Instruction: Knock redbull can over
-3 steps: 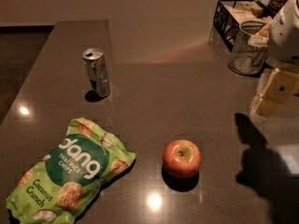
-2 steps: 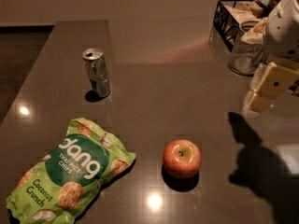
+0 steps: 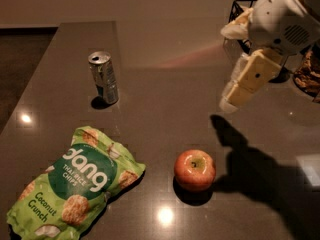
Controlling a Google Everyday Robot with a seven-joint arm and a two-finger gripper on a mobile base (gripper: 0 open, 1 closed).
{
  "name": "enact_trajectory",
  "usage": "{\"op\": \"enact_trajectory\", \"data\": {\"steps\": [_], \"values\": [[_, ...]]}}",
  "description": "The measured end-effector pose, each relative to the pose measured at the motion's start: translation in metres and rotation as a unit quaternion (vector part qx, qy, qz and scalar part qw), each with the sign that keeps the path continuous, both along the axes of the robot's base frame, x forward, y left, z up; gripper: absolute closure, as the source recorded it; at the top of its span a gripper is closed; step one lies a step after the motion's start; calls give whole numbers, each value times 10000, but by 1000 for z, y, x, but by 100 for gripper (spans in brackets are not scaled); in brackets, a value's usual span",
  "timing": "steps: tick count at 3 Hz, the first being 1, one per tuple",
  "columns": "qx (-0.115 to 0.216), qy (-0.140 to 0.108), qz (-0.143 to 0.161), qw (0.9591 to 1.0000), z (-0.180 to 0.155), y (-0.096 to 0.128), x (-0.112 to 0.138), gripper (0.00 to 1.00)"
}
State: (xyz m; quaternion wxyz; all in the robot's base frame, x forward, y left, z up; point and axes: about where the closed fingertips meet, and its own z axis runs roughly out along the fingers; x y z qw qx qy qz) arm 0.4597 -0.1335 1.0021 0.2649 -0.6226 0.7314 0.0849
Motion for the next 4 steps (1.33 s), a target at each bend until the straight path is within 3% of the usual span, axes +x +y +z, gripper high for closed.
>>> {"op": "enact_trajectory", "data": {"steps": [2,4], "values": [[781,96,261,9966,-2,73,19,0],[1271,172,107,9917,-6,123,41,0]]}}
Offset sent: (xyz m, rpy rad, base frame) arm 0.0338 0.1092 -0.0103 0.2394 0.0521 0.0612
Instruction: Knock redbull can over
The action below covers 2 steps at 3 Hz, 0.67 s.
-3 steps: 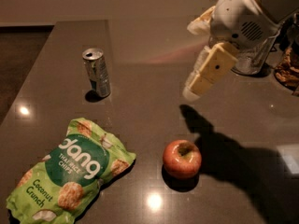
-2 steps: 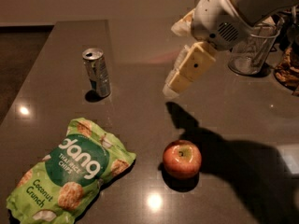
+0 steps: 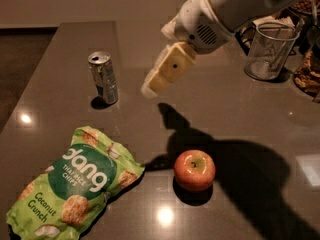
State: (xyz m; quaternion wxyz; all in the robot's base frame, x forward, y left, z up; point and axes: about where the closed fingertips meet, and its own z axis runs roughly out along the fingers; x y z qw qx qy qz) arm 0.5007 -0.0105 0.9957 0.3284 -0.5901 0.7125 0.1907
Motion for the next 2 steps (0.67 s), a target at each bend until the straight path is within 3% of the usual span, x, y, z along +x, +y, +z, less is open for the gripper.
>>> {"op": "enact_trajectory", "data": {"steps": [1,2], "values": [[162,125,-129,9997,-6,28,16,0],[40,252,-212,9994,-23,61,29,0]]}}
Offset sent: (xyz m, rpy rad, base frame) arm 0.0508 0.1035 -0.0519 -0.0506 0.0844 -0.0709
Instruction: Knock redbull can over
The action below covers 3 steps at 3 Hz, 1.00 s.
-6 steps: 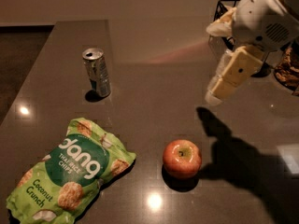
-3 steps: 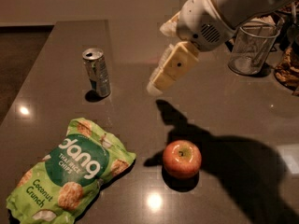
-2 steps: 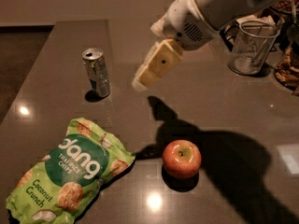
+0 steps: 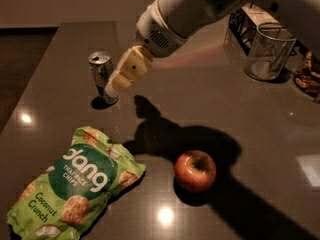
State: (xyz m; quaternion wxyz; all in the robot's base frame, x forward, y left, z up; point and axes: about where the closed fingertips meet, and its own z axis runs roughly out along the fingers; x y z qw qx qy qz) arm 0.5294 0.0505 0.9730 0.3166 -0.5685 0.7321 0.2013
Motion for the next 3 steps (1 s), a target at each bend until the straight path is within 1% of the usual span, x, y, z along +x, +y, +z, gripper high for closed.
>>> {"op": "enact_trajectory", "data": {"steps": [1,2,3], "values": [[-226,124,-80,9996,-17,29,20,0],[-374,249,-144,9989,-29,52,39,0],[-428,354,-222,9982,-38,71,56,0]]}}
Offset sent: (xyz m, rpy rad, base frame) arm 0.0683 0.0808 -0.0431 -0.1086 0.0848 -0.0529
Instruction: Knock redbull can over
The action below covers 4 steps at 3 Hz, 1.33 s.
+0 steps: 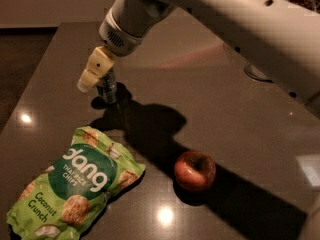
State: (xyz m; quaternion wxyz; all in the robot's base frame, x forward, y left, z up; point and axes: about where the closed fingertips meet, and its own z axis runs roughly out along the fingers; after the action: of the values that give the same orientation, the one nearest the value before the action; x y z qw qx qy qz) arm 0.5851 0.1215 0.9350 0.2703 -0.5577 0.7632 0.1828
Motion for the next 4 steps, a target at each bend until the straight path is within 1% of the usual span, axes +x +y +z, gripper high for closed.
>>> {"op": "enact_trajectory", "data": {"steps": [1,2,3,4], "values": [[-24,39,-51,10000,-6,10,10,18],[15,54,-113,9999,-8,11,15,42],[103,90,-124,9998,-5,-1,19,65],[110,182,-100,9997,1,-29,23,88]]}}
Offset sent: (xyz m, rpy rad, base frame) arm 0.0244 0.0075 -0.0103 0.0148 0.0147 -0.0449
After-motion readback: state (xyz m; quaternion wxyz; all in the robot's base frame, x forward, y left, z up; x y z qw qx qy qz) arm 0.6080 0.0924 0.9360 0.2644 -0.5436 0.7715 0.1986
